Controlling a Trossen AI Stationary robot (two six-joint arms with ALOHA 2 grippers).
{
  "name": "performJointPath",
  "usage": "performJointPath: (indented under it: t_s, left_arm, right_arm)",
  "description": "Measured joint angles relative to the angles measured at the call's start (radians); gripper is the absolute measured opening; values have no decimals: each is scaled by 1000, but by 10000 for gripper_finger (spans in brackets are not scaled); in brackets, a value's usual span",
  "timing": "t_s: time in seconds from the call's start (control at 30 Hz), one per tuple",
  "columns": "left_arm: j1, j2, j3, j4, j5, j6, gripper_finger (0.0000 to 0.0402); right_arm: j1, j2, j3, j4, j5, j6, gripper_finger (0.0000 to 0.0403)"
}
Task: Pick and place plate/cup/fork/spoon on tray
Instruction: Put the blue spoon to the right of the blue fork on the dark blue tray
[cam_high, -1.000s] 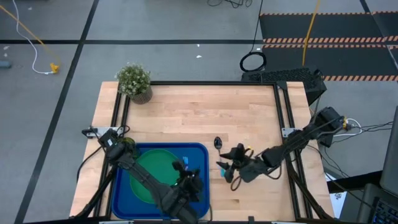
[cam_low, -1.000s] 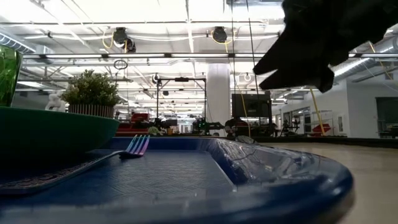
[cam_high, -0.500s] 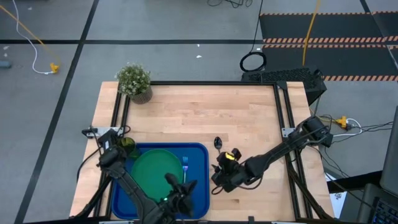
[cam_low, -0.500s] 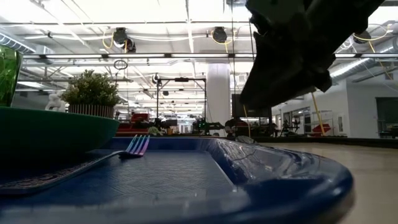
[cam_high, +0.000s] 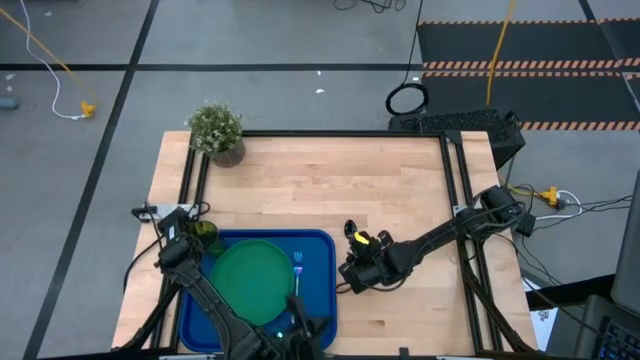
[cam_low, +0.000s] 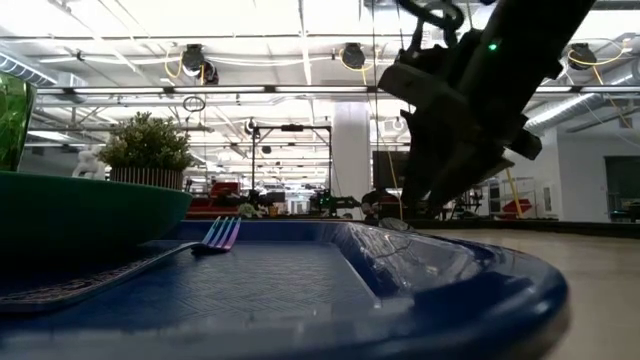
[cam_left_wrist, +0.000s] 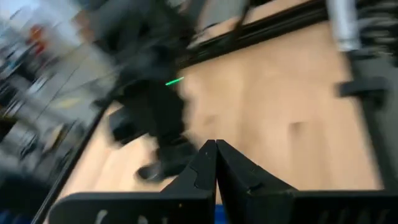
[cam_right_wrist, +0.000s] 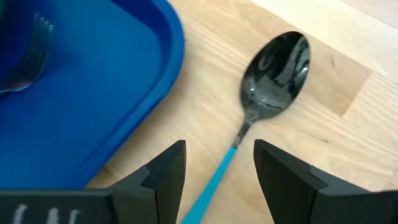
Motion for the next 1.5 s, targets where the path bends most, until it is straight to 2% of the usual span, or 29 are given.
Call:
performJointPath:
  t_s: [0.13,0.2,0.4,0.53,0.63,0.73,1.0,1.13,1.33,1.5]
  left_arm:
    - [5,2,-46,226,87,285,7]
    - [19,1,-71,309,124,373,7]
    - [84,1,-147,406,276,427,7]
    - [106,-31,-197,428,334,429,7]
    - [98,-100,-259,468,331,428,7]
    - [77,-194,-373,577,326,431,7]
    - [41,-477,-836,981,269,452,7]
    - [27,-581,-1007,1161,243,453,7]
    - [-6,-658,-1112,1276,177,475,7]
    - [-10,-661,-1118,1285,165,490,7]
  right_arm:
    - [-19,0,0,-14,-12,7,183]
    - [-24,0,0,-41,-13,7,183]
    - [-29,0,0,-129,-25,41,187]
    - [-28,0,0,-130,-15,21,196]
    - [-28,0,-23,-78,-14,-9,201]
    - [-28,0,-50,-1,-15,-28,203]
    - [-28,0,-80,52,-15,-6,203]
    - [-30,14,-80,71,-38,-2,203]
    - [-49,72,-76,106,-81,7,201]
    - [-60,105,-76,102,-96,15,179]
